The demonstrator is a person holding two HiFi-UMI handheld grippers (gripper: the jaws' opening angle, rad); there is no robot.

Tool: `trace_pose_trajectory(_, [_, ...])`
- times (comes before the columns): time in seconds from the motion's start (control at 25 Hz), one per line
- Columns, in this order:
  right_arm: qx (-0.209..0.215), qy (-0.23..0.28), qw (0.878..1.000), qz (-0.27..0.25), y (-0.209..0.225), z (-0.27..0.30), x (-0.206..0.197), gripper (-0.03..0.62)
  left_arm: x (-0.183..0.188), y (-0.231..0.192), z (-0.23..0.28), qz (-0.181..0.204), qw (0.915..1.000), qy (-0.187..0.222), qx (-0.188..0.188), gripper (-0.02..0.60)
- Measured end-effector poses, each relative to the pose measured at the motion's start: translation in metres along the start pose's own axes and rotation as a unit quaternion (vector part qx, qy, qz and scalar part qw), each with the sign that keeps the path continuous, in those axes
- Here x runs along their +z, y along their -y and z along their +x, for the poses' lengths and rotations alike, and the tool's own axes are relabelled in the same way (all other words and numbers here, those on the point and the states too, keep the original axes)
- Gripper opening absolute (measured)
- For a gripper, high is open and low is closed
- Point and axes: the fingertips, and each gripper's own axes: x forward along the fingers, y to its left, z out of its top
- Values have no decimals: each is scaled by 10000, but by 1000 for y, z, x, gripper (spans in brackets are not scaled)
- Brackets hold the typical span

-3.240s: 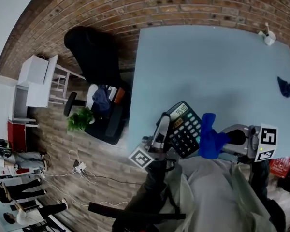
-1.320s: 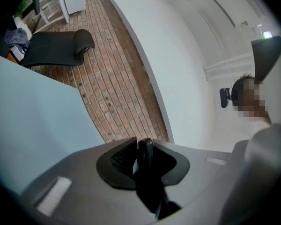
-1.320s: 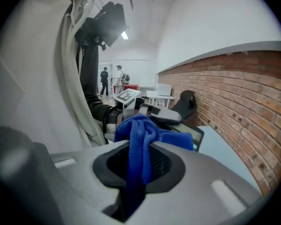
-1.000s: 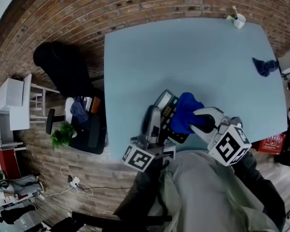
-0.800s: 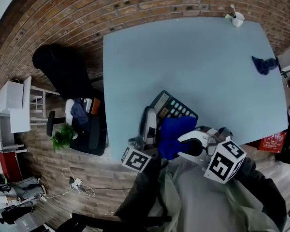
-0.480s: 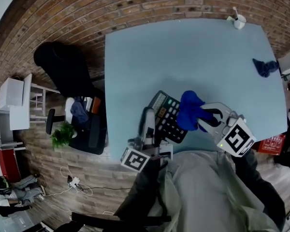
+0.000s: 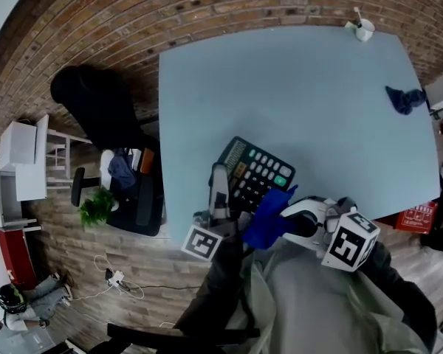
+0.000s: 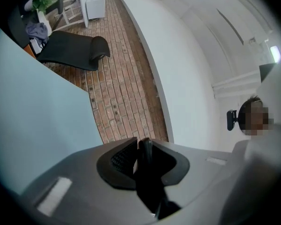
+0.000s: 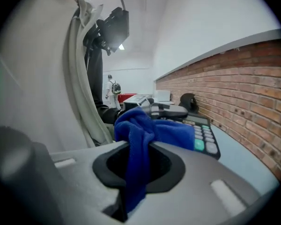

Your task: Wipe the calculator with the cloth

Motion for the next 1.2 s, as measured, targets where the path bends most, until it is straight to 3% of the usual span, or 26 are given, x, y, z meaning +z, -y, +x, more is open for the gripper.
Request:
trace_pose_trajectory(0.12, [-572, -53, 9983, 67, 30, -18, -13, 51, 5, 3, -2, -161, 9998, 61, -79, 57])
trace_pose_trajectory(0.24, [-1556, -53, 9877, 149, 68, -37, -26, 52, 7, 5, -2, -280, 9994, 143, -115, 57])
trace_pose_trajectory(0.32, [-1858, 86, 9819, 351, 78, -41, -26, 51, 8, 5, -2, -369, 9990, 205, -121, 57])
trace_pose_trajectory(0.4, [-1701, 89, 9844, 448, 69, -34, -24, 52, 9, 4, -2, -446, 9986, 261, -108, 55])
trace_pose_trajectory(0.6, [-712, -61, 9973, 160, 19, 9, -11, 51, 7, 2, -2, -491, 9985, 239, -91, 55])
trace_pose_trajectory(0.72, [-699, 94, 9974, 175, 18, 13, -12, 51, 6, 3, -3, -500, 9985, 205, -114, 55])
trace_pose_trajectory(0.84, [-1377, 486, 9889, 271, 48, -11, -15, 51, 6, 8, -3, -422, 9988, 148, -219, 55])
trace_pose_trajectory(0.96, [-2469, 804, 9631, 705, 86, -50, -20, 51, 7, 14, -2, -329, 9988, 97, -346, 55])
trace_pose_trajectory(1.04, [-2969, 930, 9468, 823, 96, -72, -16, 52, 7, 16, -2, -353, 9985, 84, -411, 54])
trace_pose_trajectory(1.2, [-3332, 631, 9407, 31, 94, -86, -5, 51, 7, 19, -2, -381, 9979, 88, -512, 54])
